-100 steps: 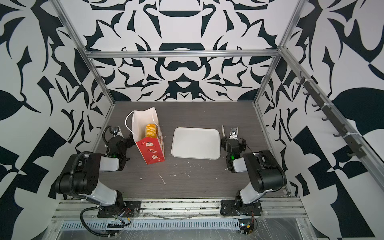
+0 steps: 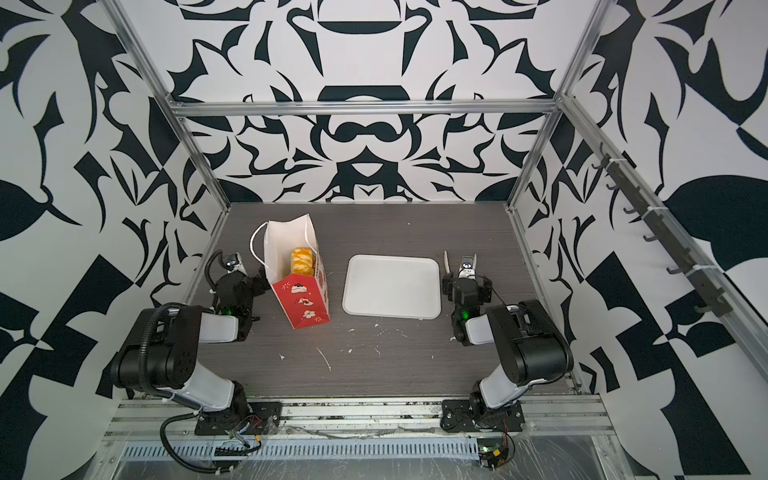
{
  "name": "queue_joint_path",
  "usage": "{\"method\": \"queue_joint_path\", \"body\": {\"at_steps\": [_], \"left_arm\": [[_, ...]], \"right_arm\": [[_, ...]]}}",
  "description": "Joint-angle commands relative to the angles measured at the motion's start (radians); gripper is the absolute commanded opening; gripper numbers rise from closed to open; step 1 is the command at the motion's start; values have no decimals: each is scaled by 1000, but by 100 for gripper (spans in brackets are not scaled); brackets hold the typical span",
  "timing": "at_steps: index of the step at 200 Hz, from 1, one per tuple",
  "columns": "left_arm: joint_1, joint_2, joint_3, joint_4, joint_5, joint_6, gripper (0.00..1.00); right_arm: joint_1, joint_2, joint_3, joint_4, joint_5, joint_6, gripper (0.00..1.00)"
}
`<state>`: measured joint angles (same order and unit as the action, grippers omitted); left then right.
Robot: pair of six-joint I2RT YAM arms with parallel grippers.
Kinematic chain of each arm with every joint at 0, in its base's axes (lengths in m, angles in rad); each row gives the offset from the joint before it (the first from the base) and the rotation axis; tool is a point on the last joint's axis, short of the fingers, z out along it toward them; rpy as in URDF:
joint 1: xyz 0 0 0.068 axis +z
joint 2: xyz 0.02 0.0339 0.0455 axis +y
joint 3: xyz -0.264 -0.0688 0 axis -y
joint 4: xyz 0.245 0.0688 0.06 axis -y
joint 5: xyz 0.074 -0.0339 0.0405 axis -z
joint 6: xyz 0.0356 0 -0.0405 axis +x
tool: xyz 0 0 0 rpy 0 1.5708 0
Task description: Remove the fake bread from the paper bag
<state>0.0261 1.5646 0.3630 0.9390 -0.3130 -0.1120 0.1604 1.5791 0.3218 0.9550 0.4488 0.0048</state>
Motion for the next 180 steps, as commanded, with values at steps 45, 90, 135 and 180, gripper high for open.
{"method": "queue_joint_path", "body": {"at_steps": [45, 90, 135, 180], "left_arm": [[5, 0, -2, 21, 6, -6, 99], [4, 0, -1, 21, 6, -6, 99], [5, 2, 0, 20, 6, -6, 100], [1, -81, -23, -28, -50, -31, 90]], "right_arm": [[-1, -11, 14, 27, 2, 14, 100], [-2, -11, 13, 26, 2, 13, 100], [-2, -11, 14, 26, 3, 13, 100], [7, -71, 24, -40, 18, 3, 98]]}}
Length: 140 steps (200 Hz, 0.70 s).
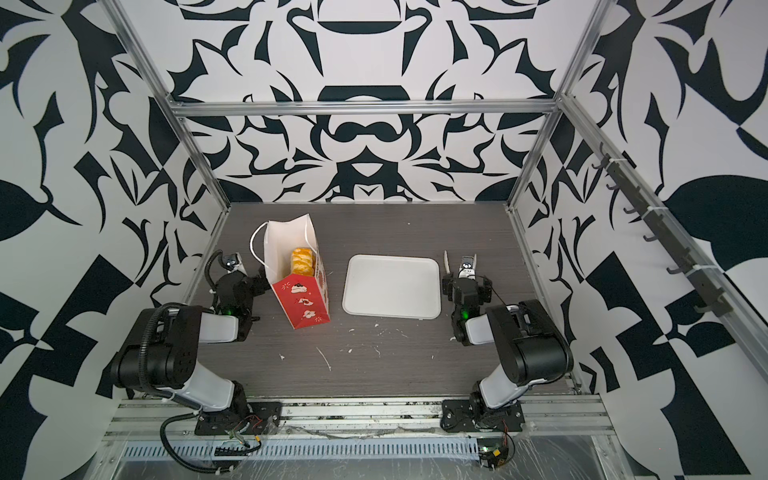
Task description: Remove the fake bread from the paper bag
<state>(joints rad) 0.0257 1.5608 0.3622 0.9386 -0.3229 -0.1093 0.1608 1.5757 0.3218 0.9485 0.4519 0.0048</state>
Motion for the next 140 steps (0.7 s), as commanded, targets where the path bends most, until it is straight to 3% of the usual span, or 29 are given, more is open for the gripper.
{"method": "queue_joint_path", "body": {"at_steps": [1, 10, 30, 53, 75, 96, 110, 118, 140], "left_arm": [[2, -82, -24, -29, -40, -34, 90], [-10, -123, -36, 2, -104, -12, 87], [-15, -330, 17, -246, -149, -48, 87], [-25, -496, 56, -283, -122, -70, 88], [-58, -619, 188, -538, -138, -112, 88], [-92, -715, 299, -776, -156, -195, 87], [-107, -780, 379, -958, -108, -258, 86], [-114, -813, 427, -1059, -66, -292, 81], [-115, -883, 551, -1306, 113, -345, 78]], "right_arm": [[8, -70, 25, -35, 22, 5, 98], [37, -110, 35, -83, 100, 0, 99], [76, -189, 46, -142, 157, -23, 99], [145, -269, 100, -214, 241, -43, 100], [188, -366, 244, -497, 260, -5, 100], [198, -428, 327, -667, 199, 23, 100], [200, -458, 353, -737, 165, 48, 100], [200, -470, 365, -778, 143, 62, 100], [203, -496, 379, -855, 103, 80, 100]]}}
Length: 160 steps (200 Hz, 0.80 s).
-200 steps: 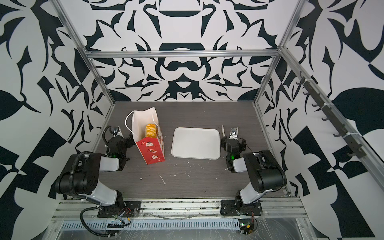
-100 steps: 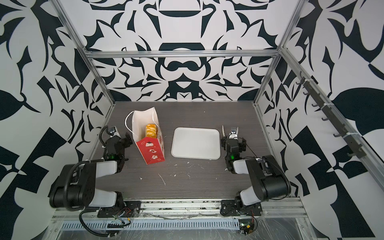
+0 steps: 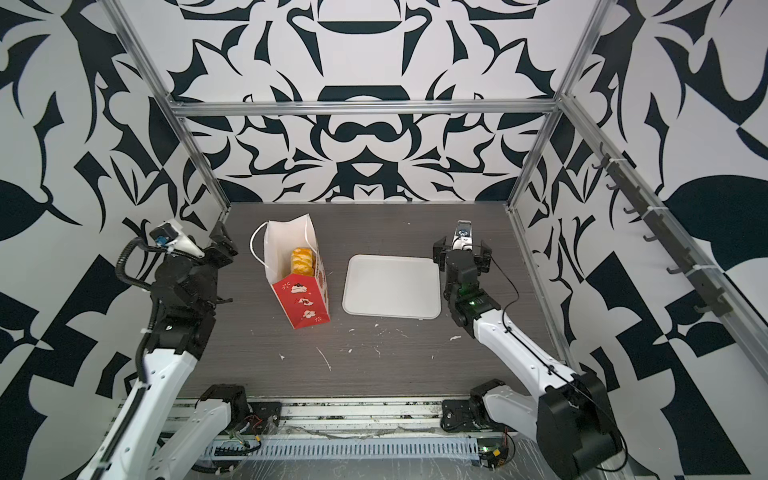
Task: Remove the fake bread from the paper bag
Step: 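Reach left gripper to the bag's top edge while right gripper nears the tongs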
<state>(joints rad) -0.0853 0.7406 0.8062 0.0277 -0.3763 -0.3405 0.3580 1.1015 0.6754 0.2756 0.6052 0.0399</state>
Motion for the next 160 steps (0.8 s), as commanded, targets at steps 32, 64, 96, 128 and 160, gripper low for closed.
{"method": "queue_joint_path", "body": {"at_steps": [32, 64, 96, 128, 160], "left_arm": [[-5, -122, 218, -606, 488, -112, 76], [-5, -53, 239, -656, 730, -123, 77], [-23, 7, 224, -657, 665, -117, 73], [-61, 81, 224, -643, 556, -125, 69], [-129, 153, 222, -603, 436, -158, 66]], "right_arm": [[6, -36, -1, -188, -57, 51, 100], [5, 4, -8, -171, -91, 73, 100], [6, 23, -12, -171, -110, 88, 100], [6, 8, -36, -171, -107, 88, 100], [6, 1, -53, -166, -101, 84, 100]]}}
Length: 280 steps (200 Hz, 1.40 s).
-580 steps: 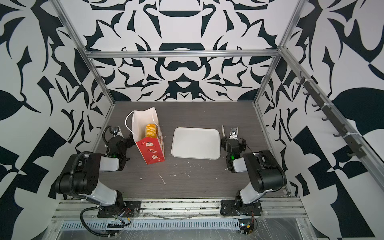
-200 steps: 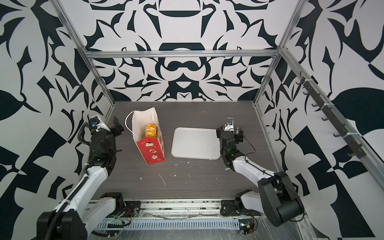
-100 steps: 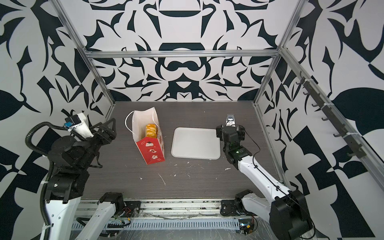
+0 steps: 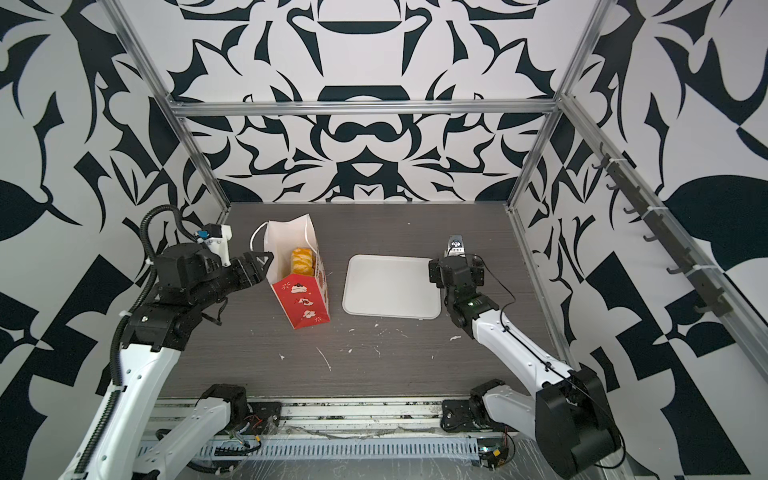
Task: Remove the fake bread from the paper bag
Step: 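Reach left gripper to the bag's top edge while right gripper nears the tongs, then grasp the bag edge with the left gripper and lift it, tipping toward the tray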
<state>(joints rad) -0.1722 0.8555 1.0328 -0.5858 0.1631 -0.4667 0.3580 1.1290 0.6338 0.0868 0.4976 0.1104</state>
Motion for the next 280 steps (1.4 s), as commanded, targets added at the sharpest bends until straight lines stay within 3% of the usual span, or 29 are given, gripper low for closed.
{"method": "queue_joint_path", "body": {"at_steps": [1, 25, 54, 95, 133, 233, 280], "left_arm": [[-45, 41, -5, 11, -107, -32, 66], [-122, 99, 10, 9, -257, -31, 62], [-177, 138, 26, 10, -363, -32, 56], [-188, 128, 35, 14, -440, -43, 53], [-187, 130, 44, 23, -461, -41, 52], [-187, 193, 66, 17, -473, -32, 27], [-187, 214, 81, 26, -488, -24, 0]], "right_arm": [[6, -26, -11, 23, 7, 13, 100], [6, -19, -11, 24, 2, 12, 100], [6, -6, -11, 28, -2, 16, 100], [6, 6, -13, 32, -9, 19, 100], [6, 34, -9, 39, -23, 23, 100], [6, 97, 11, 23, -48, 27, 100], [6, 104, 13, 21, -47, 29, 100]]}}
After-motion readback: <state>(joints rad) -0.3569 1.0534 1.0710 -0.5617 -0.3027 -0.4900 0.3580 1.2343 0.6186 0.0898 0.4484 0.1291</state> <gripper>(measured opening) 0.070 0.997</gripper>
